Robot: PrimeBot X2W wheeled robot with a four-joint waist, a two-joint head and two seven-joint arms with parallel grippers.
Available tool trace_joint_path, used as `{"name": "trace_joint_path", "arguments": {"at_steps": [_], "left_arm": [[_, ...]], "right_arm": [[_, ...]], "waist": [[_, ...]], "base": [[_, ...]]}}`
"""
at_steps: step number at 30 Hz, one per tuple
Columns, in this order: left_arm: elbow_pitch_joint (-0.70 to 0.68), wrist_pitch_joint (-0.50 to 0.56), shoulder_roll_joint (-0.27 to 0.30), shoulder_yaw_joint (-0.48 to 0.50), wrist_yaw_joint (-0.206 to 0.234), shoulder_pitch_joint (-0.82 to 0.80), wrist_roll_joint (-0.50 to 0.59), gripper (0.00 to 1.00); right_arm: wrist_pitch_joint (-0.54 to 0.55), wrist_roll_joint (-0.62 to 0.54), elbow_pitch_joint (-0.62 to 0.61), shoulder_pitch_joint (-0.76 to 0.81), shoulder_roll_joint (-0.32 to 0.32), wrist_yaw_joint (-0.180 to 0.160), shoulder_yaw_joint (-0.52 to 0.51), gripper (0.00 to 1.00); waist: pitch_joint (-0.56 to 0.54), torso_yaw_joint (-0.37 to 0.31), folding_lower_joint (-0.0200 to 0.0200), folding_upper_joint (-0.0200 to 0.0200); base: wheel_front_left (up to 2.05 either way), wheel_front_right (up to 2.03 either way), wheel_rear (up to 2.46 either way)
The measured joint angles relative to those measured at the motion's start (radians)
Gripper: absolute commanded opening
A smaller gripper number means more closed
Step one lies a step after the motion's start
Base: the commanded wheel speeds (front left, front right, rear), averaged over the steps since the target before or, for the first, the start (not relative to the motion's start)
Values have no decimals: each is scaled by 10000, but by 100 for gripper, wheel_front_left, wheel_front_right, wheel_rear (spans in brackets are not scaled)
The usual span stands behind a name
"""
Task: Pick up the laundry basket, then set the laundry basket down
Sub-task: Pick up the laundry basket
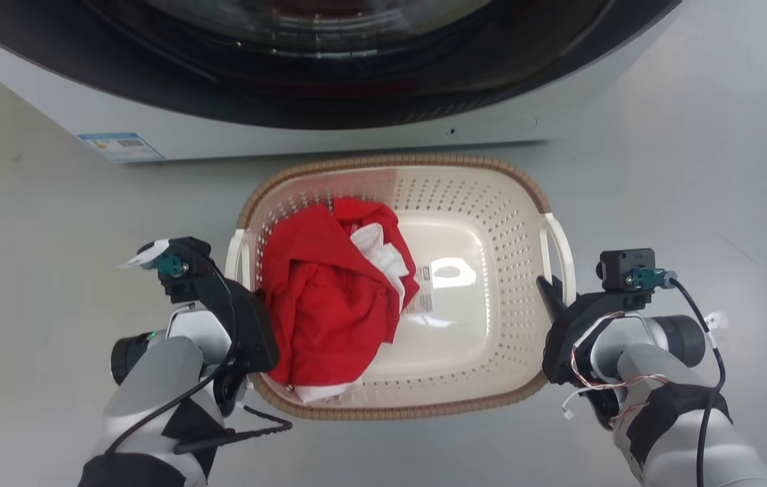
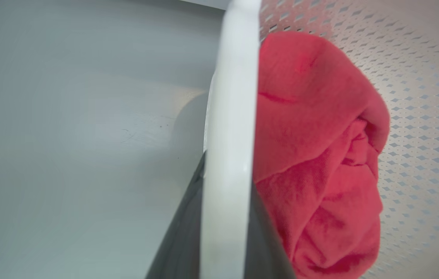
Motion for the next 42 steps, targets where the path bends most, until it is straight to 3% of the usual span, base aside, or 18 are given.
{"name": "trace_joint_path", "arguments": {"at_steps": [22, 42], "left_arm": [[52, 1469, -19, -364, 23, 1604, -976, 0], [75, 2456, -21, -729, 370, 2798, -1741, 0]], "right_arm": [[1672, 708, 96, 1444, 79, 33, 157, 0], [2878, 1177, 132, 2534, 127, 44, 368, 0]], "waist": [[-2400, -121, -1, -1], [-4412, -235, 0, 0]], "base": [[0, 0, 0], [0, 0, 0]]}}
